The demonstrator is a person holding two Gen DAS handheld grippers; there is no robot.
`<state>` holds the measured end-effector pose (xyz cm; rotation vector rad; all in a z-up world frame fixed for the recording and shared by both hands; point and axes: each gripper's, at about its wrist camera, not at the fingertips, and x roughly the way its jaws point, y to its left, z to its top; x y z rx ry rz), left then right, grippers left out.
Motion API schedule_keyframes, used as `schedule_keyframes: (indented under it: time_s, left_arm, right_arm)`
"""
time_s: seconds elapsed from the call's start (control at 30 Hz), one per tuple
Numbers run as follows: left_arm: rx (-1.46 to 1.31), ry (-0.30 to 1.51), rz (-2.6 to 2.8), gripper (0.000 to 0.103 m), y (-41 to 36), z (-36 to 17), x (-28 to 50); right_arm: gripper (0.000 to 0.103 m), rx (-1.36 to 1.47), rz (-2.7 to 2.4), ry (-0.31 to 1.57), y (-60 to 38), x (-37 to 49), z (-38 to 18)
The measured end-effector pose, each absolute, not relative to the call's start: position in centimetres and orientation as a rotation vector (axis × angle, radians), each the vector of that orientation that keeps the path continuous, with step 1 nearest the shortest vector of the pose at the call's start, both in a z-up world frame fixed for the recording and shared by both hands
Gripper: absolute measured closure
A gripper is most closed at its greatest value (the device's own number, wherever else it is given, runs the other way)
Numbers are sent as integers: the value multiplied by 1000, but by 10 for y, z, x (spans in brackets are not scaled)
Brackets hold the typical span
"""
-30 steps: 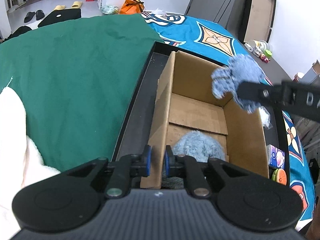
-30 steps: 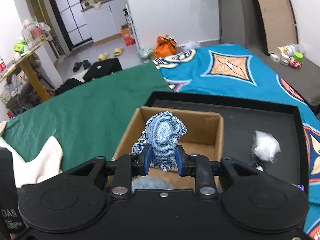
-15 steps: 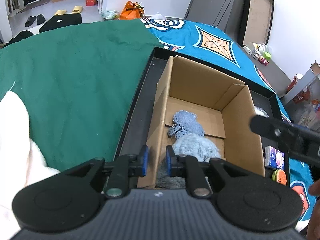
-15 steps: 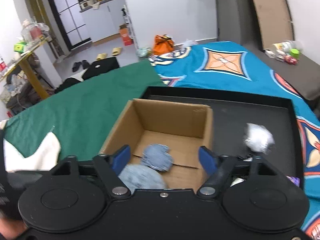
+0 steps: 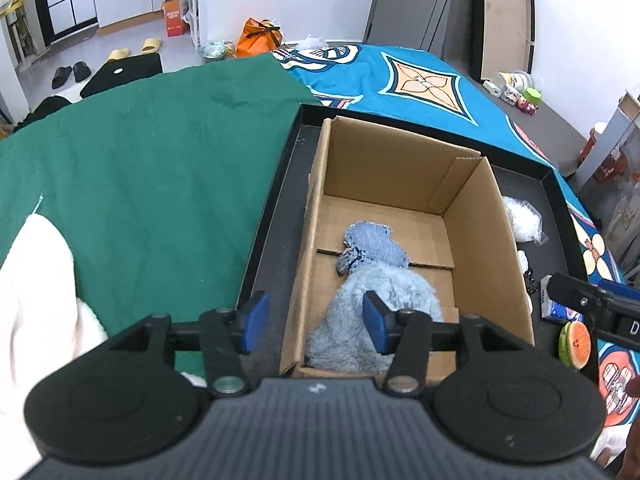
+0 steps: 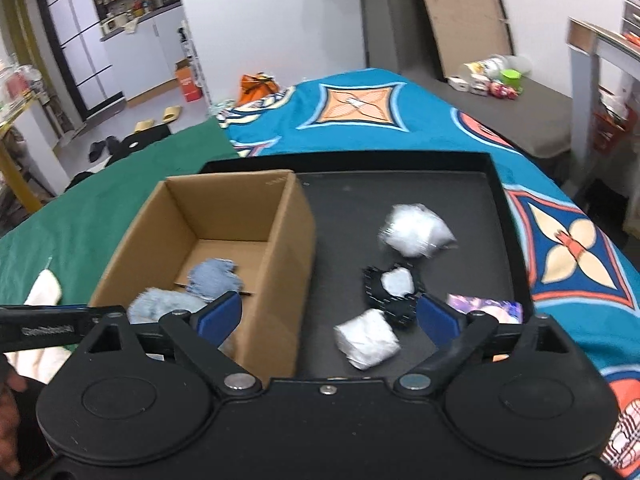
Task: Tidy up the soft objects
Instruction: 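Return the right gripper to the tray and grasp the hamburger plush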
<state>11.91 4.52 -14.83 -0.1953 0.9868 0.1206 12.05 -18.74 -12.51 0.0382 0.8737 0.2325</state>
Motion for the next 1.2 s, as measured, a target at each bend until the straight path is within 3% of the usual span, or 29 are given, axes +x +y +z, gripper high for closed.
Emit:
schedule_keyframes:
  time_s: [0.77, 0.97, 1.07, 1.13, 1.2]
  left_arm:
    - [-32, 1032, 168, 35, 18, -150, 127]
    - [-4, 1035, 179, 35, 13, -150, 128]
    - [3, 1036, 183, 35, 11, -150, 128]
    - [5, 1037, 183, 35, 11, -150, 128]
    - [8, 1038, 183, 35, 11, -150, 128]
  right_arm:
    - [10, 46, -74, 1018, -258, 121, -183]
    - [21, 52, -108, 1065, -265, 123, -198]
    - [32, 86, -125, 1111, -271, 126, -207]
    - [44, 134, -147, 1139, -279, 129, -214]
    - [49, 156, -148, 1156, -282, 130, -218]
